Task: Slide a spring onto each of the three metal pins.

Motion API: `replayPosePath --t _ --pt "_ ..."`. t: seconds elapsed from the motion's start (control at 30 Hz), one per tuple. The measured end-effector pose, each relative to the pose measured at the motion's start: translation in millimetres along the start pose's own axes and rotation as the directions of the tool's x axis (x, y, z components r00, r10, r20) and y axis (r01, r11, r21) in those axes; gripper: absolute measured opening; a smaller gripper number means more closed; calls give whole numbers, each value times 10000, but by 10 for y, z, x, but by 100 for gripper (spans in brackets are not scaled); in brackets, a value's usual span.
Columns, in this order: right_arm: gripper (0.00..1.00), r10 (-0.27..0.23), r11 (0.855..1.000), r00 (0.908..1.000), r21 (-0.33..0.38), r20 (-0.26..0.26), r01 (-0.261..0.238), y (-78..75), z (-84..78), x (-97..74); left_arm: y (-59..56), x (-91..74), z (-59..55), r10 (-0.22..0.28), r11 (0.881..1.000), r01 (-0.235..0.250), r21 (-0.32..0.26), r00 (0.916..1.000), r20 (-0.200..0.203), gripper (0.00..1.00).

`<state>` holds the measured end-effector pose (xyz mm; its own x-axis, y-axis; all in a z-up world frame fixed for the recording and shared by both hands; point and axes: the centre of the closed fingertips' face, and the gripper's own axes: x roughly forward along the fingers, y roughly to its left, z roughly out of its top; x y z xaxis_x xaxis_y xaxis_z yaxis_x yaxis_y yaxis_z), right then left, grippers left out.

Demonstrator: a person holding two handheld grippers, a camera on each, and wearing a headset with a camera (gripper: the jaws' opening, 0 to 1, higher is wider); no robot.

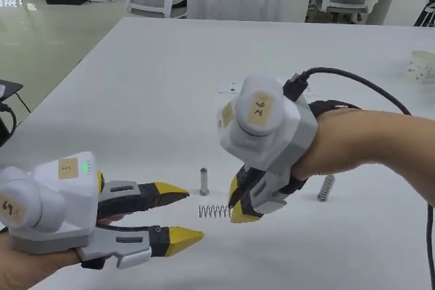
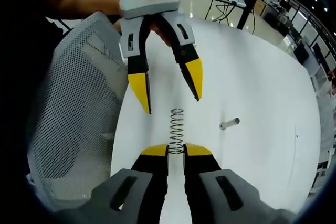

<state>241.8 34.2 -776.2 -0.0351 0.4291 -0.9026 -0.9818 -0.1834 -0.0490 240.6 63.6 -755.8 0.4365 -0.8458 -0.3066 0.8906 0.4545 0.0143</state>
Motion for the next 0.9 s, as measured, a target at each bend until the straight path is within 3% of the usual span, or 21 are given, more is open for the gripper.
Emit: replayPosePath --t 0.63,0.9 --pt "8 194 9945 9996 -1032 186 -174 52 67 -6 -84 61 33 -425 9991 424 57 9989 215 6" --pt "8 170 9897 9998 -1421 135 -149 49 55 1 -88 76 12 -502 9985 499 208 9986 139 3"
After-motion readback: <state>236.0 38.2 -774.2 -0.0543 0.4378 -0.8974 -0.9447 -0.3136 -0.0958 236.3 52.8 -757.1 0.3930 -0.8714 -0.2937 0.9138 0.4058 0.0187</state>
